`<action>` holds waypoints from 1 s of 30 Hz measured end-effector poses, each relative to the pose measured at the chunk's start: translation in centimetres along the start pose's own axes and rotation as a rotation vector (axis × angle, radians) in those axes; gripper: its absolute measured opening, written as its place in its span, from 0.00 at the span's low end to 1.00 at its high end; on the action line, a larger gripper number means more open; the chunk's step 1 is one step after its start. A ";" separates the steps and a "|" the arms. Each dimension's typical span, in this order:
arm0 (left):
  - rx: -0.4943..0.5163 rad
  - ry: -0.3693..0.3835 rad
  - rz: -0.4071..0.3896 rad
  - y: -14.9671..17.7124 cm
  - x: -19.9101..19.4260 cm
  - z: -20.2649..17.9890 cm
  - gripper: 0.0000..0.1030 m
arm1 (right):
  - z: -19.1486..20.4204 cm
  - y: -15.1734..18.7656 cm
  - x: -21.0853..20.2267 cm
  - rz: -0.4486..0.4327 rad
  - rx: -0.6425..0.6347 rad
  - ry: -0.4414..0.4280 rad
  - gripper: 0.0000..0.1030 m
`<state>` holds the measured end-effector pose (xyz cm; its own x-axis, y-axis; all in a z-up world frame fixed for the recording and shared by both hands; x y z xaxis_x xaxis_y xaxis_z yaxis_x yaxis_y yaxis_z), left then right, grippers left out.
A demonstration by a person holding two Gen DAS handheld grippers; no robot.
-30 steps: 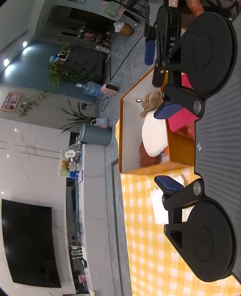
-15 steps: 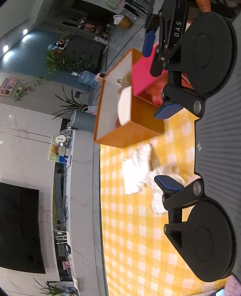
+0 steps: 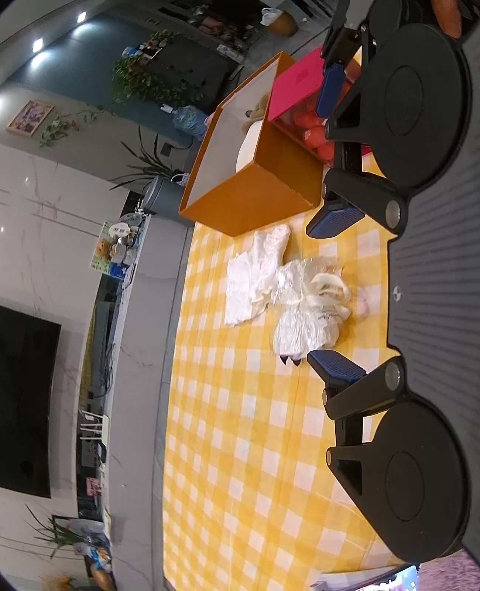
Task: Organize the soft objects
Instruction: 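Withdraw both tools from the box toward the plastic-wrapped white bundles, then grasp the plastic-wrapped white bundle with the left tool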
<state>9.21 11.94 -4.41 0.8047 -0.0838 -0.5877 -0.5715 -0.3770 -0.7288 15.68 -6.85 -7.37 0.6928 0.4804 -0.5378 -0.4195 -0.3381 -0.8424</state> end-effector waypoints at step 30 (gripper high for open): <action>-0.023 -0.120 0.192 -0.9 10.4 1.8 0.60 | 2.2 -0.8 11.9 0.102 -0.183 -0.064 0.57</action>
<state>17.80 13.08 -10.46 0.6559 -0.0466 -0.7534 -0.7076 -0.3855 -0.5921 22.95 0.87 -13.15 0.6115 0.4845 -0.6255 -0.3675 -0.5262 -0.7668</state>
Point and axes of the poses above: each gripper's, at about its wrist camera, not at the fingertips, and x roughly the way its jaws point, z to its left, y to its underside, the point moved 2 cm from there along x, roughly the way its jaws point, and after that the axes turned 8 degrees about -x, right-handed, at the moved point
